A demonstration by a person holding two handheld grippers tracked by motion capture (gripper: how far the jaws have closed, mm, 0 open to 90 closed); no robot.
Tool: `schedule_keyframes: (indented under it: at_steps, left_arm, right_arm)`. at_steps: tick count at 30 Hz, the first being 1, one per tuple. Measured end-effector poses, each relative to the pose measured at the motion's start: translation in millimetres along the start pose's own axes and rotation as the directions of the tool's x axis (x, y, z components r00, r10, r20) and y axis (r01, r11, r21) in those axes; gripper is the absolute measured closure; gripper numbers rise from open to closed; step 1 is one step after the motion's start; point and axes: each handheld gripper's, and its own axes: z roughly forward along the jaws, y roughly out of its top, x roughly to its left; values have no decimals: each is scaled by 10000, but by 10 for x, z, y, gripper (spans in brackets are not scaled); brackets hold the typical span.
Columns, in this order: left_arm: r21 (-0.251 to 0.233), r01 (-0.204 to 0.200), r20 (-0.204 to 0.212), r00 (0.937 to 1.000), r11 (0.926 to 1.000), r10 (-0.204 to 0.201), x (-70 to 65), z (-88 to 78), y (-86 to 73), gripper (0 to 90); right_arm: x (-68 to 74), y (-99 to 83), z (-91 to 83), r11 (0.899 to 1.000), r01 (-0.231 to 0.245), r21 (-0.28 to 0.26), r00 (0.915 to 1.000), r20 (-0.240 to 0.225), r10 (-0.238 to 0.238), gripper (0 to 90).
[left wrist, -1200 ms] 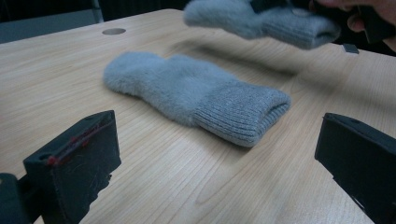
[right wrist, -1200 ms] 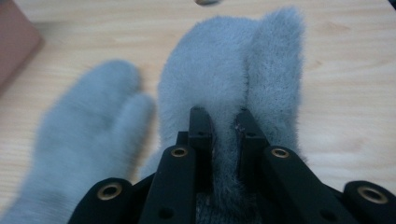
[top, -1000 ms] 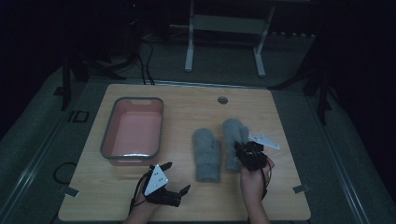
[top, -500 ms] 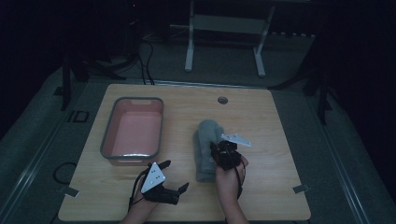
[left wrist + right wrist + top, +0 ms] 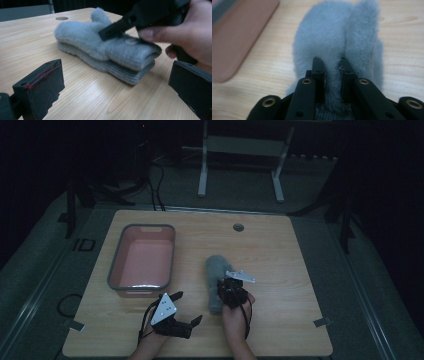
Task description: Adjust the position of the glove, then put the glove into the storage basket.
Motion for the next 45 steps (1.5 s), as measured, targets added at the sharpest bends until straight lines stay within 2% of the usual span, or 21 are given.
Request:
schedule_keyframes:
  at_steps: [2,5,9,12,14,16,21,24,26,29,30,31,33,35,36,38,41,42,45]
  left_arm:
    - [-3,5,-6,10000,10000,-5,0,-1,-1,3]
    - [-3,-1,10,10000,10000,1,4,-7,-6,3]
    - [17,-38,29,10000,10000,38,3,-9,-8,3]
    - [23,-51,30,10000,10000,51,5,-10,-8,3]
    - [75,-78,31,10000,9999,78,8,-6,-10,3]
    - [98,-100,26,9999,9999,100,9,-2,-12,3]
    - [40,-39,90,10000,10000,39,10,5,-13,2]
    - [-125,113,239,9997,9999,-110,10,3,-17,3]
    - [-52,83,187,9998,10000,-82,13,8,-18,3]
    - [90,108,89,9999,9999,-109,15,18,-24,3]
    - [154,212,-9,9998,9997,-212,25,21,-32,3]
    - [149,359,51,9993,9992,-360,31,19,-35,2]
    - [199,472,114,9988,9987,-474,42,22,-40,3]
    - [284,484,99,9988,9984,-487,31,27,-44,3]
    - [298,478,141,9987,9984,-482,26,27,-44,3]
    - [342,420,169,9990,9985,-426,12,28,-39,3]
    - [423,214,87,9997,9989,-218,-6,32,3,2]
    - [455,221,46,9997,9987,-223,-4,34,20,3]
    - [574,445,18,9990,9974,-447,8,44,77,3]
  right_arm:
    - [-9,-28,20,10000,-11,23,10000,-85,11,761]
    - [-54,-50,33,9995,-316,15,9991,-285,316,724]
    - [-88,-79,49,9994,-333,-69,9985,-439,329,620]
    - [-117,-75,13,9992,-362,-143,9965,-764,350,520]
    - [-137,-45,-34,9995,-283,-107,9953,-925,272,473]
    - [-171,1,-80,9999,-1,-105,9944,-1053,-10,428]
    - [-286,90,-153,9996,168,-214,9911,-1315,-194,388]
    - [-364,196,-174,9992,388,24,9905,-1324,-382,252]
    - [-400,270,-165,9972,715,232,9846,-1618,-668,179]
    - [-430,351,-162,9962,854,165,9803,-1799,-811,169]
    - [-450,443,-149,9918,1254,253,9758,-1838,-1187,152]
    - [-461,491,-144,9892,1424,335,9732,-1872,-1337,152]
    - [-497,571,-149,9894,1434,236,9661,-2203,-1348,150]
    - [-500,587,-154,9885,1498,219,9652,-2198,-1414,150]
    - [-507,610,-165,9842,1765,127,9607,-2199,-1695,150]
    - [-512,624,-168,9837,1787,197,9577,-2326,-1693,150]
    - [-541,674,-192,9775,2101,184,9453,-2589,-1983,150]
    - [-568,705,-207,9749,2219,160,9385,-2749,-2091,150]
    - [-626,773,-257,9663,2570,106,9273,-2844,-2435,150]
